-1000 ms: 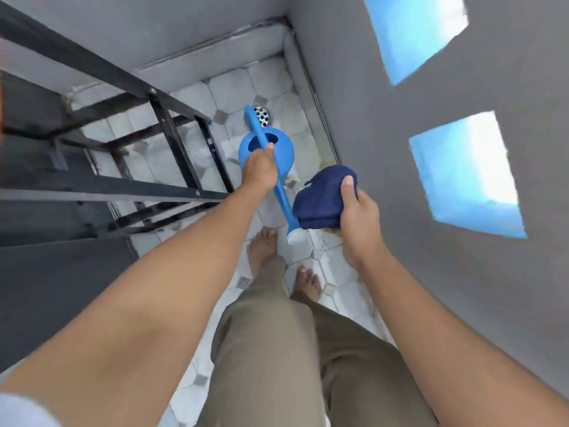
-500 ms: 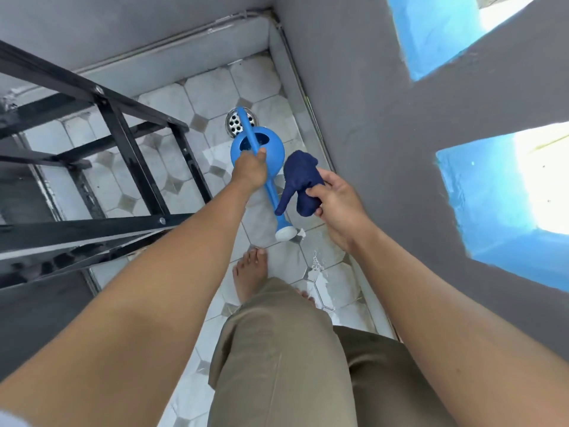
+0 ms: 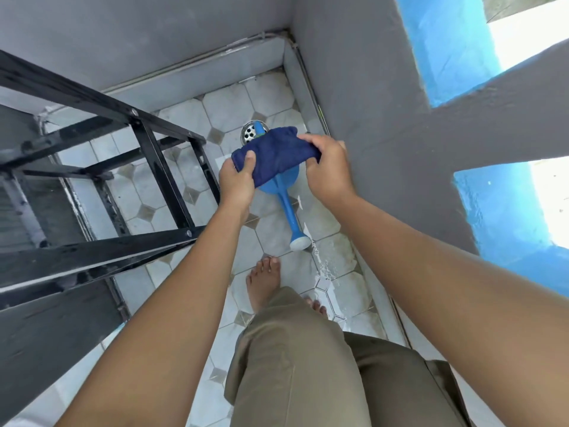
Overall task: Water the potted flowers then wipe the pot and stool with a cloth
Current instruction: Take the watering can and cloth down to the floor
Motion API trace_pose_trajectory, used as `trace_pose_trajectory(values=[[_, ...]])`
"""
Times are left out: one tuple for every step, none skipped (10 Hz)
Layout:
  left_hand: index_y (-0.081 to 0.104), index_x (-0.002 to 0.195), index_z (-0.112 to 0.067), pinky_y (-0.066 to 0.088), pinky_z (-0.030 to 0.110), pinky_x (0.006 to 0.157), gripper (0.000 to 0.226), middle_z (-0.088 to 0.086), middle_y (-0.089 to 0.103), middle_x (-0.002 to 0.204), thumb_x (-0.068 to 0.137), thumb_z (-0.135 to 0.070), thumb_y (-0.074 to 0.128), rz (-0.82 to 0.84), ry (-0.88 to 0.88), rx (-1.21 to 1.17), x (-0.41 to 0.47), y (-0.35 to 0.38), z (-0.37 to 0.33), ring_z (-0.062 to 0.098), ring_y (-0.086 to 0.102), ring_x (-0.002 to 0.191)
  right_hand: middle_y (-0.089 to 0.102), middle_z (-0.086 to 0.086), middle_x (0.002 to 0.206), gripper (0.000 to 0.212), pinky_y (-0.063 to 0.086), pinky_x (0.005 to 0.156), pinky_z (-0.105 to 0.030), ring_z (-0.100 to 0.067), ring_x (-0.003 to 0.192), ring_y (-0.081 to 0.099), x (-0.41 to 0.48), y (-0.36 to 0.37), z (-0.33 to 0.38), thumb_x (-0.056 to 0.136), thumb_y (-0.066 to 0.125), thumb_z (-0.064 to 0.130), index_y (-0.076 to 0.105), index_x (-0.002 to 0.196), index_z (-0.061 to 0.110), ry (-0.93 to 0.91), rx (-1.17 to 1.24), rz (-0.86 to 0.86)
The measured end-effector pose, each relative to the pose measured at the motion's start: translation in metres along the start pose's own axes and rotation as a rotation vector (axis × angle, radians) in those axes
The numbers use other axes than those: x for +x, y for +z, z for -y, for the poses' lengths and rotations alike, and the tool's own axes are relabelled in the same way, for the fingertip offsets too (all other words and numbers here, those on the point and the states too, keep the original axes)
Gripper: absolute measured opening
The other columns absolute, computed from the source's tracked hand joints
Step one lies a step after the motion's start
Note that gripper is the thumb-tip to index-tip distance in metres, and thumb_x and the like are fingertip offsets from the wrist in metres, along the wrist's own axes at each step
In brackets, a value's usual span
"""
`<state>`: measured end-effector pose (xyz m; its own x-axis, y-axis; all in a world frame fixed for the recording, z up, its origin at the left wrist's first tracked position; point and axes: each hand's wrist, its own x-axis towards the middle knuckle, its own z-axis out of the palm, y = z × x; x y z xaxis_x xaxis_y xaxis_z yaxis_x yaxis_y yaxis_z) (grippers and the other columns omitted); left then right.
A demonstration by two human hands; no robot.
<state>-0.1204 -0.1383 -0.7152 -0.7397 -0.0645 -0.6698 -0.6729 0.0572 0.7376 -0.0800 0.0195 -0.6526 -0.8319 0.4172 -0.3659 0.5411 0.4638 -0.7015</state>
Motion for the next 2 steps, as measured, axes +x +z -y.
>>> trace_pose_trajectory(values=[[0.054,0.117,-0.009,0.048,0.025,0.082,0.029,0.002,0.064,0.107,0.097,-0.029,0.054,-0.052,0.043,0.146,0.008,-0.001,0.007,0.017,0.062,0.098,0.068,-0.014,0.125,0.055,0.043,0.091,-0.016,-0.026,0.112,0.058,0.007,0.008,-0.004,0.083,0.051,-0.016,0.066,0.13,0.007,-0.052,-0.087,0.101],[0.04,0.139,-0.005,0.041,0.025,0.089,0.053,0.01,0.056,0.134,0.096,-0.033,0.054,0.011,-0.106,0.414,0.007,-0.01,0.013,0.025,0.056,0.117,0.061,-0.013,0.138,0.049,0.046,0.104,-0.033,-0.03,0.126,0.058,-0.002,0.012,-0.016,0.095,0.054,0.001,0.057,0.141,0.014,0.019,-0.214,0.321]])
